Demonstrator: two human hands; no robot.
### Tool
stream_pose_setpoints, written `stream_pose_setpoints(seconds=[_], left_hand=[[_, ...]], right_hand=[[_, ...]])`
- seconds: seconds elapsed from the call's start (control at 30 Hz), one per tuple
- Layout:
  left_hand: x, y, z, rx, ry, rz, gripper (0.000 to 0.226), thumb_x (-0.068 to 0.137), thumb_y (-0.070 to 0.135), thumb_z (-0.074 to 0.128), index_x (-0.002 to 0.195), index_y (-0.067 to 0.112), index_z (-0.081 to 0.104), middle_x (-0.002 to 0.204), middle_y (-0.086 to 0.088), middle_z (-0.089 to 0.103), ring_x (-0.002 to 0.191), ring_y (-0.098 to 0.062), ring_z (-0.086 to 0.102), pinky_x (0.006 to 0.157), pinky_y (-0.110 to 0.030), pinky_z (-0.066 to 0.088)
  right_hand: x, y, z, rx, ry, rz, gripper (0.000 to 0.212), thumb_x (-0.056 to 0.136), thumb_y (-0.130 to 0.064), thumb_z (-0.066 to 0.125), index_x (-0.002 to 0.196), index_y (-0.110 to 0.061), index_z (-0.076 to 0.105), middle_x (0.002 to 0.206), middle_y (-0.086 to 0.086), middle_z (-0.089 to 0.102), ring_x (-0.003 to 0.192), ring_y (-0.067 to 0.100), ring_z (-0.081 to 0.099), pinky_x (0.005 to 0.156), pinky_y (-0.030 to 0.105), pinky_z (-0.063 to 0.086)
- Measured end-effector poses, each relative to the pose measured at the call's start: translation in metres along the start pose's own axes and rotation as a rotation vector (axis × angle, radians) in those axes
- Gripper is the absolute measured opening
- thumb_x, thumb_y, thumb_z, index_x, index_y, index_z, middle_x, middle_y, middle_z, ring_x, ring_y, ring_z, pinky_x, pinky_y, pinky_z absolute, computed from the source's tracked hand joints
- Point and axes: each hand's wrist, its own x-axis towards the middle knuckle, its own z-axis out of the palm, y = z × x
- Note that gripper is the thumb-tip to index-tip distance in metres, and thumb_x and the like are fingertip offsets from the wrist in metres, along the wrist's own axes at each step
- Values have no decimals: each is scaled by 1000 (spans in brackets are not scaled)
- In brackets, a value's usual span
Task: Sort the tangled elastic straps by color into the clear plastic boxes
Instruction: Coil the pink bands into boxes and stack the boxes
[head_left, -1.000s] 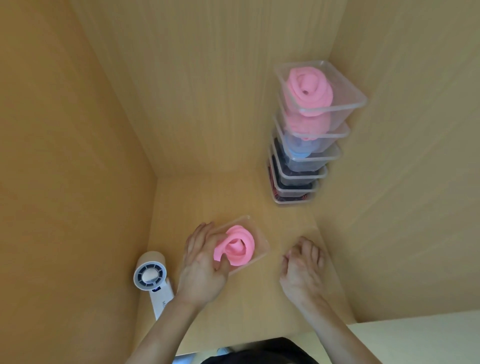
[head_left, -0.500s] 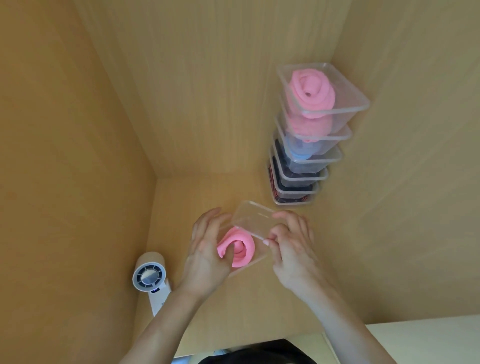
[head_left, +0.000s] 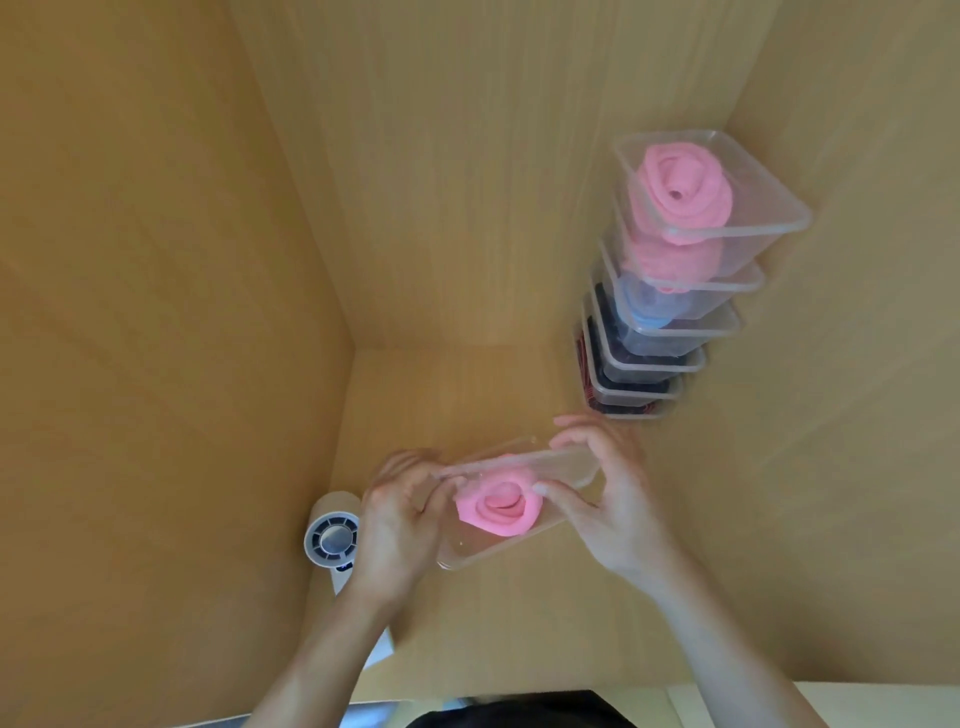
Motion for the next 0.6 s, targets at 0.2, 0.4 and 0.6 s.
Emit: stream_pose_setpoints(seconds=[0.2,0.4,0.6], left_hand=[[-6,3,-4,-260,-45,-328,24,89,14,75,79,36,74,81,18,74,81,3,66,74,-8,43],[-13,-15,4,-274,58,-479,51,86,15,79,123,37,52,71,-5,58,75,-11,63,74,-23,46],[-19,-29,14,-64,29,-357,41,91,17,71,122,39,56,71,17,52,64,-8,52,63,-26,47]], right_hand=[[17,8,12,385,135,400,35,89,-1,72,103,-31,60,90,-9,69,80,13,72,79,28,57],[22,33,44,353,116,514,34,86,-3,75,97,-32,62,82,6,66,70,18,66,67,20,50],[18,52,65,255,131,525,35,85,-7,76,94,-37,62,81,-4,64,70,2,59,69,16,48]])
